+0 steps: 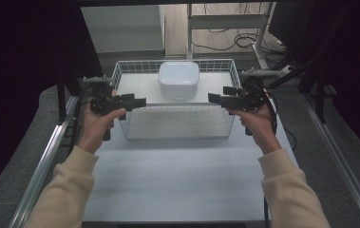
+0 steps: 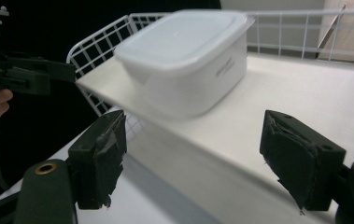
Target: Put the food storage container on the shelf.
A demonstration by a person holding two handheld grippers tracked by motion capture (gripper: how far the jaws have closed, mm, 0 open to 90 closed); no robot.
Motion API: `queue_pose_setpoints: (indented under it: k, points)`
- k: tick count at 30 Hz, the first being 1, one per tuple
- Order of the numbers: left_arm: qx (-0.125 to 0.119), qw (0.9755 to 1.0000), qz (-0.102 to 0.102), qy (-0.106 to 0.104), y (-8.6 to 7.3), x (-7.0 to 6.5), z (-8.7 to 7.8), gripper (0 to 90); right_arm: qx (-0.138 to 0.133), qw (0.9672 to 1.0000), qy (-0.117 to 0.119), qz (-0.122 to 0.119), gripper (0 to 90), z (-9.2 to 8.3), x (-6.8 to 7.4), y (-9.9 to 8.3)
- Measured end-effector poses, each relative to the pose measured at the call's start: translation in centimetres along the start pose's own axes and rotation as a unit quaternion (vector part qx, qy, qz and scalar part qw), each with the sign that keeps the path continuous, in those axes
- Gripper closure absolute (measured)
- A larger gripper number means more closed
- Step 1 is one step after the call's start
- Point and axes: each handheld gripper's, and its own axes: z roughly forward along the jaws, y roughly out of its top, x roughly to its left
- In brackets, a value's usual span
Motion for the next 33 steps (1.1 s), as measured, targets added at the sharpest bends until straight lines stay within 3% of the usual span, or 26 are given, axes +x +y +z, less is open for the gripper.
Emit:
queue_pose_setpoints:
  k: [3,6,10,13,18,26,33]
  points:
    - [0.001,0.9999,0.011,0.001,-2.0,-0.9,-1.2,31.2,-0.001,0.9999,-0.001,-0.013,23.2,-1.3,0.8,-1.7]
    - [0.002,0.9998,0.020,-0.002,-4.1,-1.5,-2.2,31.1,0.005,0.9991,-0.010,-0.041,23.2,-2.6,1.6,-3.7]
    - [0.021,0.9994,0.026,-0.001,-7.2,-1.7,-2.5,30.8,0.001,0.9974,-0.025,-0.067,23.5,-4.3,2.3,-6.9]
    - [0.042,0.9986,0.031,0.008,-9.6,-1.6,-2.1,30.4,0.002,0.9972,-0.029,-0.069,23.5,-5.1,2.3,-9.2]
    - [0.075,0.9953,0.043,0.043,-13.3,-1.4,-1.4,29.8,0.010,0.9981,-0.030,-0.054,23.7,-5.5,1.8,-13.8]
    - [0.084,0.9933,0.046,0.065,-16.0,-1.4,-1.5,28.9,0.056,0.9959,-0.048,-0.052,23.7,-4.3,0.9,-18.3]
    - [0.071,0.9941,0.043,0.070,-16.1,-1.3,-1.5,28.6,0.048,0.9958,-0.053,-0.057,23.4,-4.3,1.0,-18.4]
